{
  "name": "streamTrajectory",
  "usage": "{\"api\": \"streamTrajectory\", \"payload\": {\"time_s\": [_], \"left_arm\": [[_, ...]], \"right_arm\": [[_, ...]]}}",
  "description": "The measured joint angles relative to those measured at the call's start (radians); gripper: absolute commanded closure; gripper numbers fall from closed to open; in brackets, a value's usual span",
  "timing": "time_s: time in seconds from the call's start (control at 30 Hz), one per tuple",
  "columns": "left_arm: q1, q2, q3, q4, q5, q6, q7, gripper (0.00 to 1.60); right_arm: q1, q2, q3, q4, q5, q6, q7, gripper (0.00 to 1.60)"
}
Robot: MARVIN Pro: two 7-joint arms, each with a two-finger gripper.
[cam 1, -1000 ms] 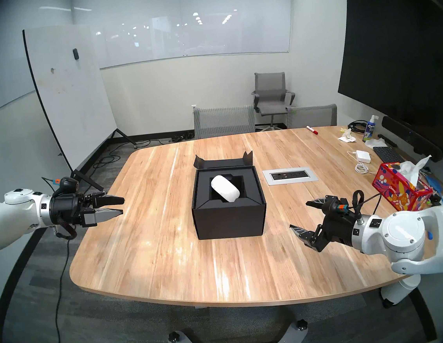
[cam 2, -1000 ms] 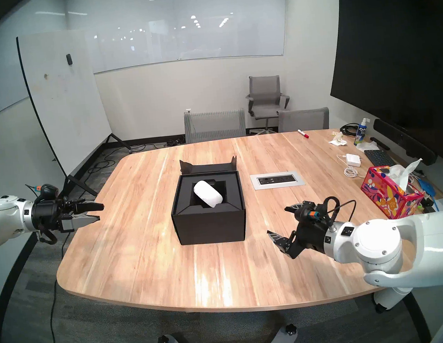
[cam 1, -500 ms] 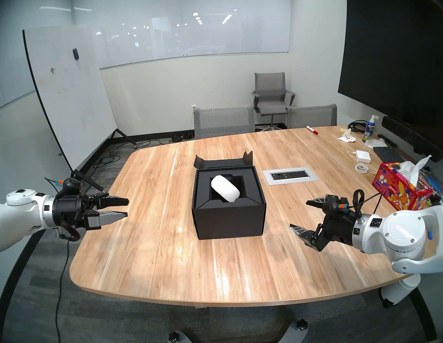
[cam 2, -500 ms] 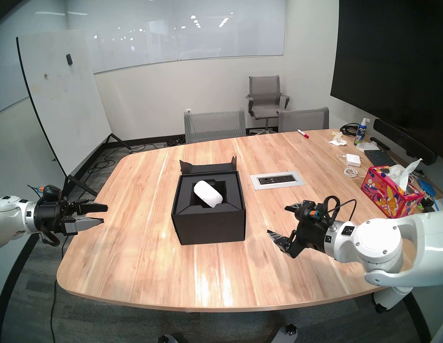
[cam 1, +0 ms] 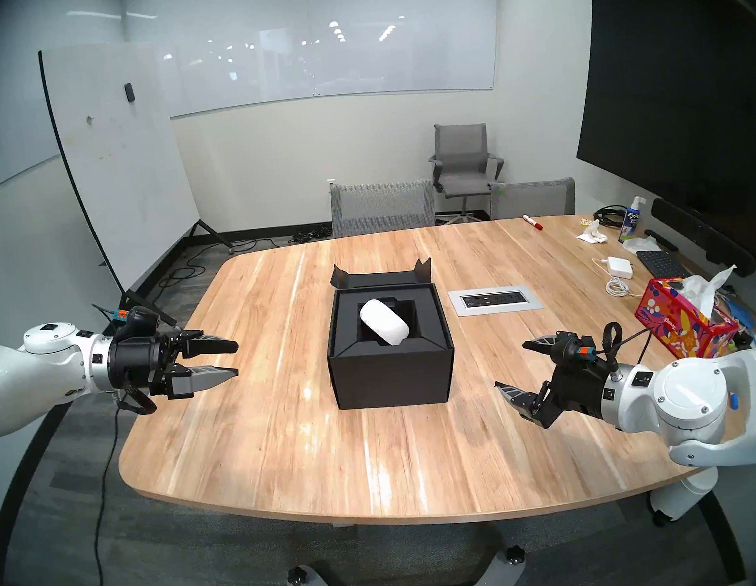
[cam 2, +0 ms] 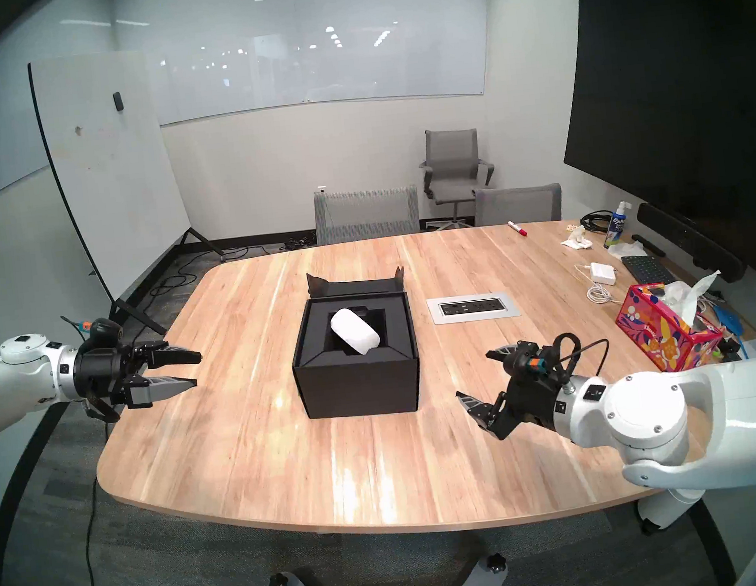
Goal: Open the box and place the mouse inside
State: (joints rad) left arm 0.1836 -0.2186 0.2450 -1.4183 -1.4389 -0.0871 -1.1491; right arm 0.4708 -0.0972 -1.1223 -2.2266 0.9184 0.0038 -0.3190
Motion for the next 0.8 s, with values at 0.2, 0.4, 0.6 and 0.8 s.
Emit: {"api": "streamTrajectory", "payload": {"time_s": [0.2, 0.4, 0.6, 0.8], "left_arm": [[-0.005, -0.004, -0.002, -0.056, 0.016, 0.018, 0.058, 0.0], [-0.01, -0.001, -0.002, -0.09, 0.026, 0.042, 0.091, 0.0], [-0.011, 0.007, -0.002, -0.103, 0.039, 0.046, 0.106, 0.0], [-0.011, 0.011, -0.001, -0.104, 0.047, 0.034, 0.115, 0.0]], "right_arm": [[0.008, 0.0, -0.005, 0.0, 0.0, 0.0, 0.001, 0.0], [0.017, 0.0, -0.015, -0.001, 0.001, -0.001, 0.002, 0.0], [0.029, 0.0, -0.028, -0.001, 0.001, -0.001, 0.003, 0.0], [0.04, 0.0, -0.041, -0.002, 0.001, -0.002, 0.003, 0.0]]}}
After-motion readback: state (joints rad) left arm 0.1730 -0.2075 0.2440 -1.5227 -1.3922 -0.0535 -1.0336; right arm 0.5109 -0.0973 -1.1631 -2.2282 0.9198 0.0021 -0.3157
